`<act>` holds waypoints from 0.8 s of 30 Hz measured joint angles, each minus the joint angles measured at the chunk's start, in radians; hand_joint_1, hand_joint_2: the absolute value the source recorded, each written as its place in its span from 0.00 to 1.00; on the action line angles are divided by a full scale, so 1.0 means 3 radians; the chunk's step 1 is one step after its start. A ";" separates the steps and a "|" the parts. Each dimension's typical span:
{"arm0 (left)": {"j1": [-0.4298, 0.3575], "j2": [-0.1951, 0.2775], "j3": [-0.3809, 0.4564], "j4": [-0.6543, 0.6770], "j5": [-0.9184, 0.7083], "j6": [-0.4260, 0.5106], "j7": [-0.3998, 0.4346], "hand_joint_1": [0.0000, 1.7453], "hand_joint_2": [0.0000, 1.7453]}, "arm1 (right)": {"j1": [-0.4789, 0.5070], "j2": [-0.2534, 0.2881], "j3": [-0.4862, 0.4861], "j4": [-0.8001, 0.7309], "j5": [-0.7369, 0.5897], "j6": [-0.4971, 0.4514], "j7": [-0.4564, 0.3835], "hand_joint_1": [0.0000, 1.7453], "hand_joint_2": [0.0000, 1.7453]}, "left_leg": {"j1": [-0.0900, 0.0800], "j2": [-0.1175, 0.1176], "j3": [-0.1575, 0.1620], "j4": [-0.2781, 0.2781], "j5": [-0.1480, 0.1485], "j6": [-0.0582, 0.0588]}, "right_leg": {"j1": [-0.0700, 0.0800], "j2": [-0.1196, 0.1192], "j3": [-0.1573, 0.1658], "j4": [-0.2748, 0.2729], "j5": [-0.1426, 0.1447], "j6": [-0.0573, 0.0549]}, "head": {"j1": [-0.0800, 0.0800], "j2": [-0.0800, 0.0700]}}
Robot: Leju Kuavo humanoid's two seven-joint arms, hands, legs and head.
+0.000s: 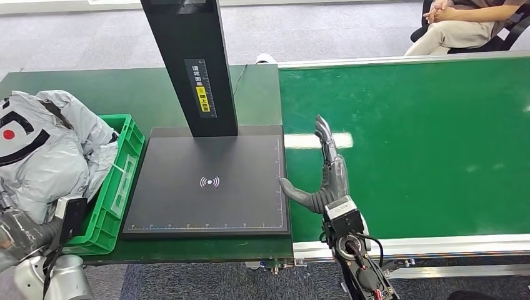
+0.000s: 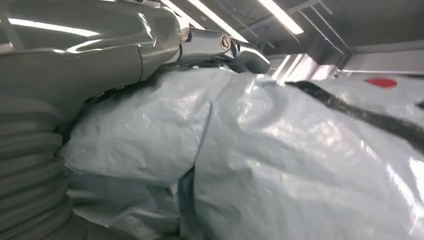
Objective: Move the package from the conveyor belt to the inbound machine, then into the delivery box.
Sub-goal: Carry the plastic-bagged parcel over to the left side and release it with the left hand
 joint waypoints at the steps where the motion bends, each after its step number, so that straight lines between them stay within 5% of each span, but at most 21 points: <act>1: 0.0017 -0.0009 -0.0041 -0.0026 0.0098 0.0000 -0.0006 0.00 0.50 | -0.0001 0.0000 0.0000 0.0003 0.0001 0.0001 0.0000 0.00 1.00 | 0.0000 0.0000 0.0000 0.0000 0.0000 0.0000 | 0.0000 0.0000 0.0000 0.0000 0.0000 0.0000 | 0.0000 0.0000; 3: 0.0082 -0.0031 -0.0172 -0.0134 0.0370 0.0000 -0.0009 0.00 0.00 | -0.0003 0.0000 0.0000 0.0010 0.0000 0.0001 0.0000 0.00 1.00 | 0.0000 0.0001 0.0000 0.0000 0.0000 0.0000 | 0.0000 0.0000 -0.0001 0.0000 0.0000 0.0000 | 0.0000 0.0000; 14: 0.0547 -0.0103 -0.1301 -0.1142 0.1839 -0.0002 -0.0011 0.00 0.00 | -0.0044 -0.0002 0.0002 0.0050 -0.0081 -0.0014 0.0000 0.00 1.00 | 0.0000 -0.0001 -0.0006 0.0000 0.0000 0.0000 | 0.0000 0.0000 -0.0006 0.0000 0.0000 0.0000 | 0.0000 0.0000; 24: 0.0742 -0.0071 -0.2087 -0.1411 0.2272 -0.0005 -0.0011 0.00 0.00 | -0.0068 -0.0007 0.0003 0.0067 -0.0093 -0.0037 0.0000 0.00 1.00 | 0.0000 -0.0001 -0.0007 0.0000 0.0000 0.0000 | 0.0000 -0.0001 -0.0006 0.0000 0.0000 0.0000 | 0.0000 0.0000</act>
